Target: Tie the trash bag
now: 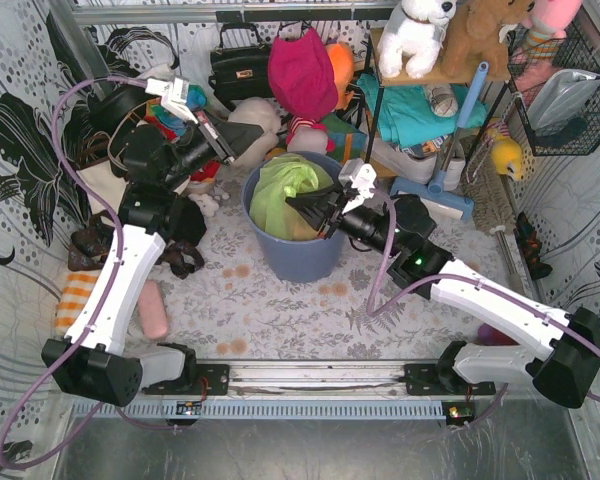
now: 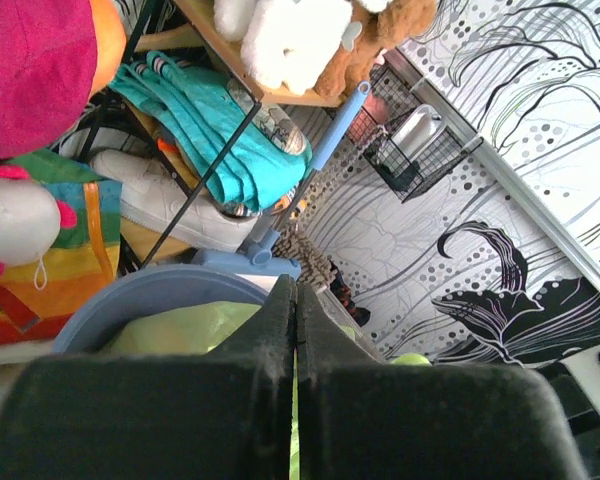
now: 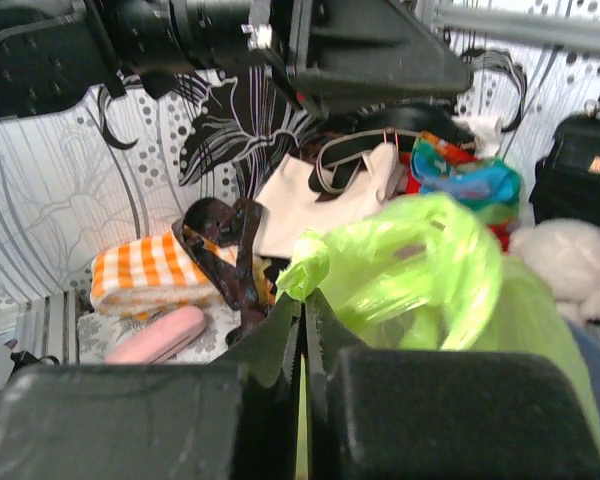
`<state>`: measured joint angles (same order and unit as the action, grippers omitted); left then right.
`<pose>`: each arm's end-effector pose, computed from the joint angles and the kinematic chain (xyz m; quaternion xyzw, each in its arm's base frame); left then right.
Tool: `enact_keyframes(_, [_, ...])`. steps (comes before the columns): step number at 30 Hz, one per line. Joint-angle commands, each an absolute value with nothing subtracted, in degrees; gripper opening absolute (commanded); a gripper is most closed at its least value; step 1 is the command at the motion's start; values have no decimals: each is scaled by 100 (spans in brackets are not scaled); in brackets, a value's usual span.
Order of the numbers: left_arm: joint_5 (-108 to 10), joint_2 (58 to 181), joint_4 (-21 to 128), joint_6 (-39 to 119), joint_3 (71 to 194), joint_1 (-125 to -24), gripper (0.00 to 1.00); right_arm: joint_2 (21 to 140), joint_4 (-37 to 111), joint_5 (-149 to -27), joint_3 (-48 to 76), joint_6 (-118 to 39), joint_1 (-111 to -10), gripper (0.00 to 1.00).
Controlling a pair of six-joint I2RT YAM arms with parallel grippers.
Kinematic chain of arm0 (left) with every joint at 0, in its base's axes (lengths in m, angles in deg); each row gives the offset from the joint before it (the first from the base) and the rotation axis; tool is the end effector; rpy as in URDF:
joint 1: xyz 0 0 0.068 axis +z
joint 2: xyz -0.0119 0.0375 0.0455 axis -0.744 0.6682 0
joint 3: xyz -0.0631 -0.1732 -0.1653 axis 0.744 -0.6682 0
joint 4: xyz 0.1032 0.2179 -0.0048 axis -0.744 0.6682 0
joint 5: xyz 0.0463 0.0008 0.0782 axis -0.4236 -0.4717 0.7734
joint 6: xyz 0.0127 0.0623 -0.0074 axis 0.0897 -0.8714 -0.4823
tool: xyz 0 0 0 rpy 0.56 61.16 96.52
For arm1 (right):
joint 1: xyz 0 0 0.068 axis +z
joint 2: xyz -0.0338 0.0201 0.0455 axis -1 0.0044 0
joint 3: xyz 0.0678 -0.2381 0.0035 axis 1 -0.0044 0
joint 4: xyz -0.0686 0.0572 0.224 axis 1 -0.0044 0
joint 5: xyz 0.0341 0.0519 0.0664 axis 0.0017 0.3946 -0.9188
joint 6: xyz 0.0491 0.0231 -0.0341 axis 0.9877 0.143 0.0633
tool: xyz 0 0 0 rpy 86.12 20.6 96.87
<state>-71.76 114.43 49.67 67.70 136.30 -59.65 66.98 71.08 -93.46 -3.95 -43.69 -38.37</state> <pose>0.2597 -0.0795 0.4425 0.0565 0.6414 -0.4748 0.6000 0.1618 0.2200 0.4017 -0.3091 0.4591 0.4316 0.7123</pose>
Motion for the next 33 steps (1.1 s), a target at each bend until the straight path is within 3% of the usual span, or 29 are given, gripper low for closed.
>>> enact_keyframes(1, [-7459,11396,5257,6675,13981,-5973,2,6598,7482,-9152,-557,-4060,-3807,0])
enact_keyframes(3, [-7631,11238,5275,6760,13869,-5969,10,6662,7703,-9027,-537,-4070,-3807,0])
enact_keyframes(6, [-7653,11055,5562,6660,13800,-5975,13,6768,7913,-8928,-465,-4043,-3812,2])
enact_keyframes(8, [-7640,11046,5796,6504,13856,-5970,13,6744,7858,-8847,-370,-3919,-3813,43])
enact_keyframes(9, [-7652,11065,5839,6464,13889,-5968,14,6695,7796,-8853,-329,-3889,-3809,50])
enact_keyframes(12, [-7794,11185,5892,6392,13996,-5970,17,6443,7392,-8787,-186,-3750,-3808,50])
enact_keyframes(15, [-8032,11295,6192,5987,14281,-5968,25,6162,6586,-8427,116,-3644,-3811,42])
enact_keyframes(20, [-8227,11203,6903,5361,14937,-6007,47,5921,5721,-8175,477,-3704,-3808,43])
enact_keyframes(28, [-6736,11059,8848,4877,15935,-7349,53,6201,4266,-7078,1554,-3573,-3807,49])
enact_keyframes(33, [-5961,11030,9079,5320,15959,-8107,59,6628,3114,-6254,2349,-3350,-3852,55])
